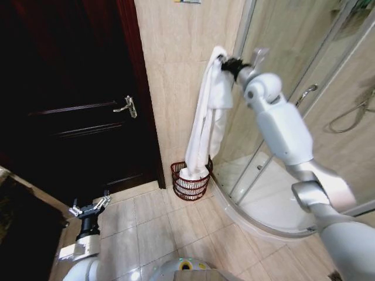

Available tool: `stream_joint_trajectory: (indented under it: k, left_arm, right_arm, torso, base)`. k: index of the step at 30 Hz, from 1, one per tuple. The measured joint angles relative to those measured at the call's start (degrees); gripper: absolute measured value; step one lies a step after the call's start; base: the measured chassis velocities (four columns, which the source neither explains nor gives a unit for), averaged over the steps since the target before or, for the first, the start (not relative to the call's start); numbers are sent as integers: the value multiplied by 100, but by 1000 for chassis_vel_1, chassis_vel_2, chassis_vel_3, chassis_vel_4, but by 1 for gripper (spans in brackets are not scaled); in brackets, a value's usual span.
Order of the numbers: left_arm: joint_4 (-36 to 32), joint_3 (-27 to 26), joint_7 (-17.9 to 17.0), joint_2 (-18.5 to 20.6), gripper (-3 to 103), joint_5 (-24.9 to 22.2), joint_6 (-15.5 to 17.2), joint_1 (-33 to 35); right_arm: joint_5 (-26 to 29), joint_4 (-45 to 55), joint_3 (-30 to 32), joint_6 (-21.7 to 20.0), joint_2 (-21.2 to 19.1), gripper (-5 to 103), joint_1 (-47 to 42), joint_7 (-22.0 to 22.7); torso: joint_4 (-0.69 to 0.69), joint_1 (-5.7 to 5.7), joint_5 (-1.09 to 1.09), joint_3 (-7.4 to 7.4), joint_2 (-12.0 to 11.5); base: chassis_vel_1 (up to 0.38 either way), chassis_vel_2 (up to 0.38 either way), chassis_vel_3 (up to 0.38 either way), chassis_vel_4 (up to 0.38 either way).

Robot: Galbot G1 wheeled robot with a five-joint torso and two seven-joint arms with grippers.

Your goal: Discard the used towel into the hamper.

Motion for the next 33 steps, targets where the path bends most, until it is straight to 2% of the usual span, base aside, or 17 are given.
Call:
stream_joint_trajectory:
  k: [3, 5, 8, 11, 14, 18, 25, 33]
  left_arm:
    - [-48, 2, -9, -29, 100, 15, 0, 42]
    - [-55, -24, -11, -48, 100, 19, -8, 55]
    - [-58, -42, -13, -80, 100, 22, -18, 63]
    - [-83, -47, -15, -115, 100, 25, -33, 81]
    - [-113, -61, -19, -123, 100, 26, -44, 97]
    - [-169, -115, -23, -123, 100, 6, -70, 149]
    - [-173, -136, -23, -132, 100, 6, -126, 184]
    - [-190, -89, -23, -235, 100, 71, -165, 194]
  right_arm:
    - [-84, -194, -13, 131, 118, 5, -35, -16]
    - [-123, -431, -50, 360, 270, 5, -12, 0]
    - [-109, -690, -67, 559, 478, 5, 137, 186]
    - [-23, -929, -47, 683, 761, 5, 327, 641]
    - [-152, -1040, -25, 688, 791, 5, 281, 716]
    - [-532, -1065, 36, 656, 638, 5, -231, 601]
    - [-712, -1037, 42, 823, 512, 5, -841, 351]
    - [-808, -1498, -100, 1198, 877, 5, -981, 17]
  torso:
    - [0, 0, 0, 0, 0]
    - [-1, 0, 1, 0, -1]
    - [0, 0, 0, 0, -2]
    - [3, -2, -5, -2, -1]
    - [4, -2, -5, -3, -1]
    - [0, -1, 1, -2, -2]
    - [-1, -2, 2, -1, -2]
    - [0, -2, 0, -1, -2]
  base:
    - [0, 0, 0, 0]
    - [0, 0, 0, 0]
    - [0, 0, 0, 0]
    - [0, 0, 0, 0]
    - [0, 0, 0, 0]
    - [0, 0, 0, 0]
    - [0, 0, 0, 0]
    - [0, 0, 0, 0]
